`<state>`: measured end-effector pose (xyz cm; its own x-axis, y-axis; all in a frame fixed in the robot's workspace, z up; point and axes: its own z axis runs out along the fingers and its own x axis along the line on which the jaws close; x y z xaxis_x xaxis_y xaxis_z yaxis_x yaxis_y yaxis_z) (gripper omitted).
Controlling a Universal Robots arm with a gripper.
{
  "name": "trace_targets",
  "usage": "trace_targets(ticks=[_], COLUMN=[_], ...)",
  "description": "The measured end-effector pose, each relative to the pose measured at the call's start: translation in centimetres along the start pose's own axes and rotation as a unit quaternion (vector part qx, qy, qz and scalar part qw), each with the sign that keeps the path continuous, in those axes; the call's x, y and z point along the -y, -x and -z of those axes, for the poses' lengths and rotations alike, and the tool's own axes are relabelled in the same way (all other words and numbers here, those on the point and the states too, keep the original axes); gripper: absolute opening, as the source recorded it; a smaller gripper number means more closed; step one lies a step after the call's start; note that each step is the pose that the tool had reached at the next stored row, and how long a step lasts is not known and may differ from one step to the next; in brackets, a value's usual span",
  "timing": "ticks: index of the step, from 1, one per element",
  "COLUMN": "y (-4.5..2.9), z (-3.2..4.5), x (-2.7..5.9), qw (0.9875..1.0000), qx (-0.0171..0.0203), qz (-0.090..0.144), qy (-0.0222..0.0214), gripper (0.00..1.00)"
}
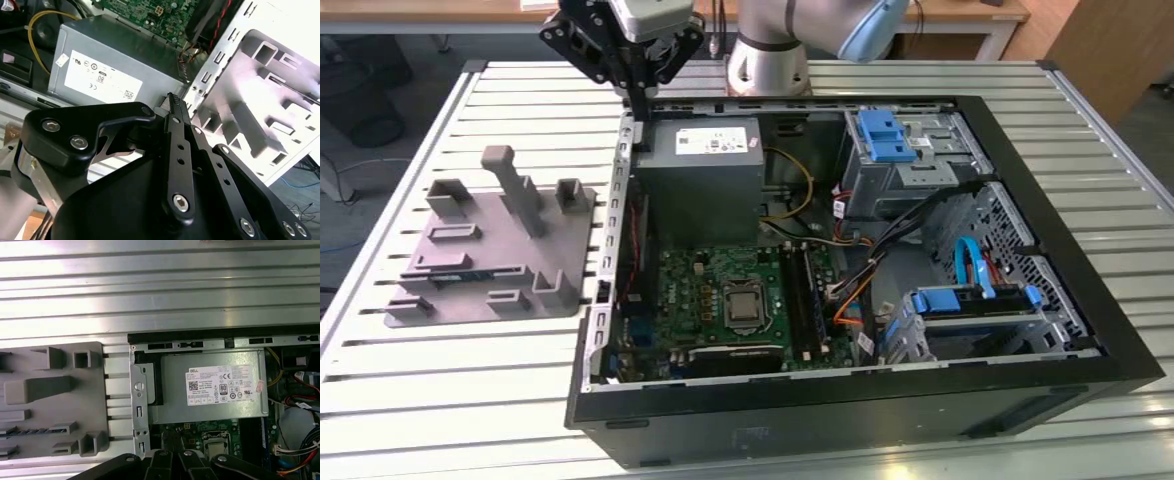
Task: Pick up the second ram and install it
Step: 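Reach for the second ram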
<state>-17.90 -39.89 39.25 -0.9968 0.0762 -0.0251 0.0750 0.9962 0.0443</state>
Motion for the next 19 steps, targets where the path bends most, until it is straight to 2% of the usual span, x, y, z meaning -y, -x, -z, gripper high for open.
trace_targets(ticks=[19], y=[-3.32], z=[-0.11], x=[0.26], qw=[1.0000], qx=[0.0000], qz=[0.000], qy=[0.0000], gripper=[0.10])
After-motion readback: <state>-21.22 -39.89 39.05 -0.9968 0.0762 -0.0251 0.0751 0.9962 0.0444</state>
